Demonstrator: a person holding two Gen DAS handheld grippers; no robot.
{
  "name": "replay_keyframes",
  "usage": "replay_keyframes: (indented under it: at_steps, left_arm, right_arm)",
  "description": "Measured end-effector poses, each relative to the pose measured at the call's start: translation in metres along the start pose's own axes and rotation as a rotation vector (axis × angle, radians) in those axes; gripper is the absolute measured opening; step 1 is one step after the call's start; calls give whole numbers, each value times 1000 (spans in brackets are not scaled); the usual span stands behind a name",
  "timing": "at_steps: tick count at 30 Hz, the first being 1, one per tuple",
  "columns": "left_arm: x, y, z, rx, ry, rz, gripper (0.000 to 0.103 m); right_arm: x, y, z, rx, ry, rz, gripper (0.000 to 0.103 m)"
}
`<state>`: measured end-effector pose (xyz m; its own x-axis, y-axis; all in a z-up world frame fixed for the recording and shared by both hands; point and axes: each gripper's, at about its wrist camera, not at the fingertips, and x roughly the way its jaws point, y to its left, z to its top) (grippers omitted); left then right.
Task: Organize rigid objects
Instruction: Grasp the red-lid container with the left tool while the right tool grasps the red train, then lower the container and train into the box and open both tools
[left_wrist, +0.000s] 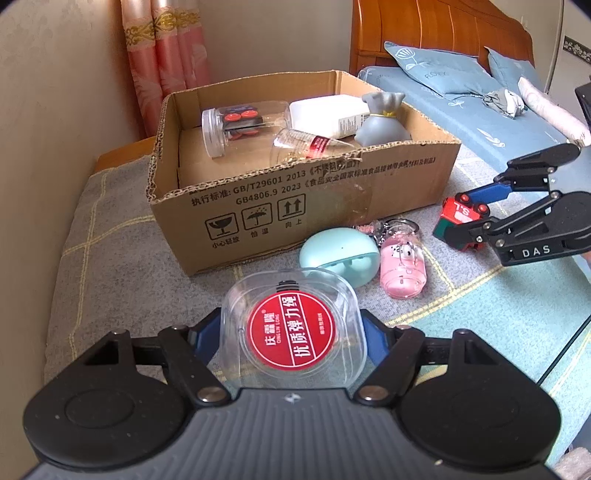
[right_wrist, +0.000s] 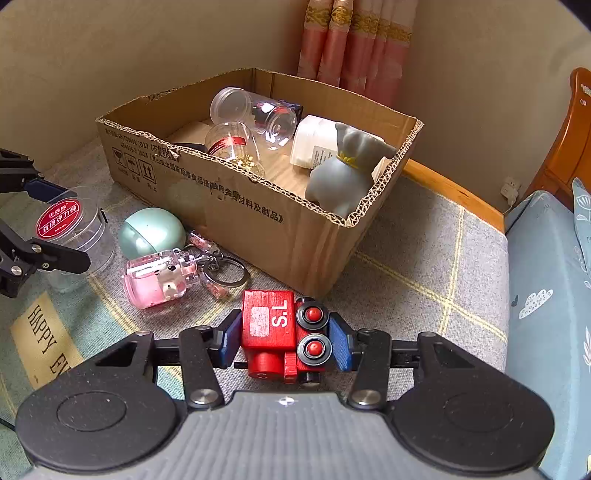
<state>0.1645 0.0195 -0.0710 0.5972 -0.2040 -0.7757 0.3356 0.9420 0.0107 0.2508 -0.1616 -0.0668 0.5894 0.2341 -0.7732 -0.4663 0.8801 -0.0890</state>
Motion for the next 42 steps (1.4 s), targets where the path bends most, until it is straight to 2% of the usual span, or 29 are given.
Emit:
replay_keyframes:
  at_steps: [8, 16, 22, 25, 26, 29, 33, 42]
  left_arm:
    - [-34, -3, 17, 32, -60, 3, 75]
    - [-57, -3, 60, 85, -159, 26, 75]
    - [-39, 4, 98, 107, -188, 76, 75]
    - [-25, 11, 107, 99, -184, 90, 75]
    - [-20, 12, 109, 100, -188, 101, 78]
    - [-12, 16, 108, 80, -182, 181, 95]
    - [-20, 23, 93, 42, -195, 122, 97]
    - [-49, 25, 55, -63, -223, 107, 101]
  right_arm:
    - [-22, 1, -2, -2, -12, 25, 54]
    - [-52, 7, 4, -47, -51, 14, 54]
    - [-67, 7, 17, -55, -95, -3, 54]
    - [-69, 6, 23, -53, -106, -11, 54]
    - [-70, 6, 24, -52, -109, -13, 54]
    - [-71, 6, 29, -55, -116, -18, 54]
    - [-71, 6, 36, -53, -125, -13, 54]
    - [-67, -2, 72, -15, -146, 3, 54]
